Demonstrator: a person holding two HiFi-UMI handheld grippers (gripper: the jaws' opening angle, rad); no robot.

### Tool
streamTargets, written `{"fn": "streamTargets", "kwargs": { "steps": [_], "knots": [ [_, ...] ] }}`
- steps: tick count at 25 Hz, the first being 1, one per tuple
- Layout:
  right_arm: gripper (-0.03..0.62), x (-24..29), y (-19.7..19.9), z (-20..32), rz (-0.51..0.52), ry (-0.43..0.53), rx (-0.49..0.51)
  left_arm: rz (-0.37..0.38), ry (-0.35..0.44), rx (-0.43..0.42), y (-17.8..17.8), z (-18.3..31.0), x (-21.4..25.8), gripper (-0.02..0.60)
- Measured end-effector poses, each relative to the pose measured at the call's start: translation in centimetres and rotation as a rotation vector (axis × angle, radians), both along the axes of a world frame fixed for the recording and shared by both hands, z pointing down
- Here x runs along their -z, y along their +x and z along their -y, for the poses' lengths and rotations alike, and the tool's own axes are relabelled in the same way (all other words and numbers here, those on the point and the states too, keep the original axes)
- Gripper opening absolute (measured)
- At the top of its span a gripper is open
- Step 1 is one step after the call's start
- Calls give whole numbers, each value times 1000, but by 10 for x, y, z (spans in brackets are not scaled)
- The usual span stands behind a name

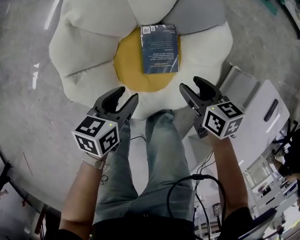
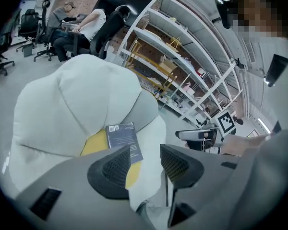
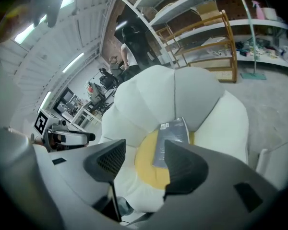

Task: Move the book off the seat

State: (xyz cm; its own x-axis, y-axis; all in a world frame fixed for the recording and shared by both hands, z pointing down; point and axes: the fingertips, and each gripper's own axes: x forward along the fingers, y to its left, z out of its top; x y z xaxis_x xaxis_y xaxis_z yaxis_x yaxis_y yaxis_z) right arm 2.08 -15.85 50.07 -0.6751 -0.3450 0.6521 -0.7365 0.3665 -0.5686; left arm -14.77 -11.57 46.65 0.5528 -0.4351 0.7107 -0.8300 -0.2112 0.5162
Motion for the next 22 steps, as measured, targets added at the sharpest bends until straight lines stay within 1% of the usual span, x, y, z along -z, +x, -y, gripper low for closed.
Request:
{"fn": "streamTargets", "kwargs": {
  "steps": [4,11,15,22],
  "knots": [
    [272,-51,-2,5,-21,-34,19,11,-39,-14,5,-1,-49,195],
    [312,-131,0,5,-74,-77,50,4,-53,-47,14,7,-129,206],
    [332,-169,0,0,-90,-101,79,0,-69,-40,15,11,-167,213],
    [369,-220,2,-3,-109,-134,115,6,-74,-24,21,23,-222,239]
  ]
}}
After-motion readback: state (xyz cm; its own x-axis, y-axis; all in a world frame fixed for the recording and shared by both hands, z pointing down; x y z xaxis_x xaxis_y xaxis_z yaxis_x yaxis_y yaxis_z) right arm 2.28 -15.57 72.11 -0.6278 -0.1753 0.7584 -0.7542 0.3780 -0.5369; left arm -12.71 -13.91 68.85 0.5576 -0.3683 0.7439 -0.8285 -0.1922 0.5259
